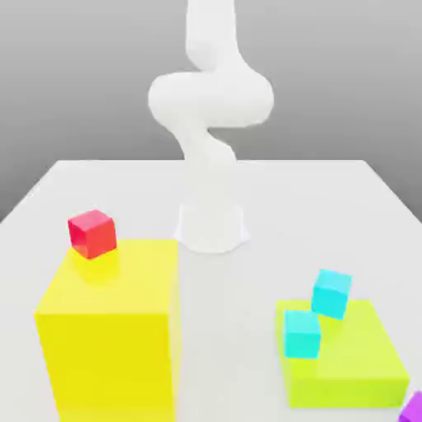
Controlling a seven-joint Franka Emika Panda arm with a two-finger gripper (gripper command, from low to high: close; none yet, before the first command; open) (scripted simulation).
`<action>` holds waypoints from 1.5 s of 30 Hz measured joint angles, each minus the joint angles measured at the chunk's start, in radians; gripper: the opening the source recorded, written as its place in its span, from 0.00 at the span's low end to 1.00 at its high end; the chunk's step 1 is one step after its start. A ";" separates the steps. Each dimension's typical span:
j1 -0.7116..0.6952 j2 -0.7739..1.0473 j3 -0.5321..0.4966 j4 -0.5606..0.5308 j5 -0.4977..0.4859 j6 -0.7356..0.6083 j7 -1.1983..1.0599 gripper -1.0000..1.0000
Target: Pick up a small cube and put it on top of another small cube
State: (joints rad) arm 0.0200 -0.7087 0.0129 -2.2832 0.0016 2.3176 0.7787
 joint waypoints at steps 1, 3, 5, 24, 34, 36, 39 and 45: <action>0.009 0.039 0.005 0.007 0.000 0.007 -0.009 0.50; 0.026 0.114 0.016 0.021 0.000 0.021 -0.026 0.50; 0.042 0.187 0.028 0.035 0.000 0.034 -0.041 0.50; 0.200 0.878 0.146 0.164 -0.083 0.161 -0.136 0.50; 0.296 1.245 0.160 0.235 -0.167 0.259 -0.147 0.50; 0.310 1.316 0.143 0.250 -0.183 0.311 -0.137 0.00; 0.310 1.316 0.143 0.250 -0.182 0.310 -0.137 0.00; 0.304 1.271 0.153 0.240 -0.169 0.275 -0.147 0.00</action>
State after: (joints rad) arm 0.3240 0.5627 0.1658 -2.0428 -0.1671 2.5928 0.6315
